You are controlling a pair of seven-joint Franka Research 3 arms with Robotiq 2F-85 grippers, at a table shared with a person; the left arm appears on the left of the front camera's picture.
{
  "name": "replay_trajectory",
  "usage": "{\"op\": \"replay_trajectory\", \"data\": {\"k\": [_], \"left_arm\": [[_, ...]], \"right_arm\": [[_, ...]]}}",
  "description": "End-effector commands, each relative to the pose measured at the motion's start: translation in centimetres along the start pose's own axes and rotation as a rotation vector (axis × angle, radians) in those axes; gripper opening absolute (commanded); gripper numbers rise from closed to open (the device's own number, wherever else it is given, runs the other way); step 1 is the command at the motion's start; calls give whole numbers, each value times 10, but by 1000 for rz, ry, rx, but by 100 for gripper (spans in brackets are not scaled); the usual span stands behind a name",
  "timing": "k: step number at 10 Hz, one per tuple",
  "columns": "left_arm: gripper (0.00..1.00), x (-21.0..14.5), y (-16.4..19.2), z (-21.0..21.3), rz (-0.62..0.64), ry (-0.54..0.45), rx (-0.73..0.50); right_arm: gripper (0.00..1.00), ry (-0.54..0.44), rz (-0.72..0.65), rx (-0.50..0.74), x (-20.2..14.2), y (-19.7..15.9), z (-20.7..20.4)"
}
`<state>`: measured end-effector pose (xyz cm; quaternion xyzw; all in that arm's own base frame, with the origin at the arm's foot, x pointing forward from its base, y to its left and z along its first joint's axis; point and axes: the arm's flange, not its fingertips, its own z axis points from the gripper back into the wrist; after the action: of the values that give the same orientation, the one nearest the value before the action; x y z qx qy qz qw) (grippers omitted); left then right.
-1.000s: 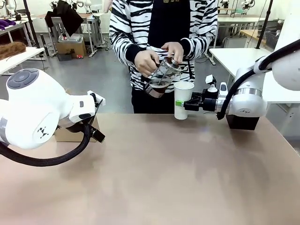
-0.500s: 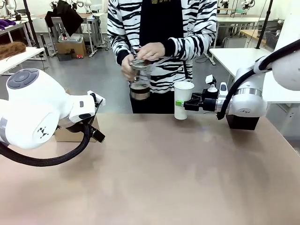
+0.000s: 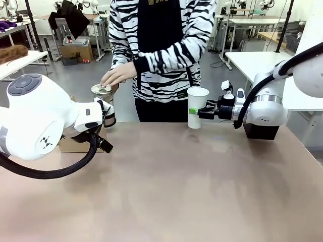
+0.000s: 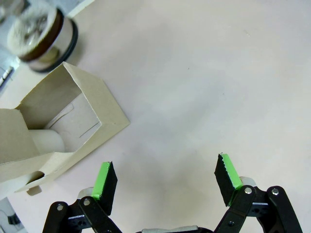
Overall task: Pour a drink into a cup and package it in a carrier.
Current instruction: When a person places the Paper Cup Lid on the 600 ml Paper Cup , lift the 600 ml Paper Cup.
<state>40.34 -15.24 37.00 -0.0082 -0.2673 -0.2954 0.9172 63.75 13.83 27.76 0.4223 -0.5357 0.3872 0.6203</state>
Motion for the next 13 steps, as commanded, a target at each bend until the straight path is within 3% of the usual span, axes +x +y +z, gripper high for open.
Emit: {"op": "replay_trajectory", "data": {"k": [1,13], "left_arm": [[100,0,0,1,2,-2,-2],[100,0,0,1,2,-2,-2]], "right_arm": [[86,-16,-1,-9,2,3,-2],[86,-16,-1,-9,2,3,-2]]}}
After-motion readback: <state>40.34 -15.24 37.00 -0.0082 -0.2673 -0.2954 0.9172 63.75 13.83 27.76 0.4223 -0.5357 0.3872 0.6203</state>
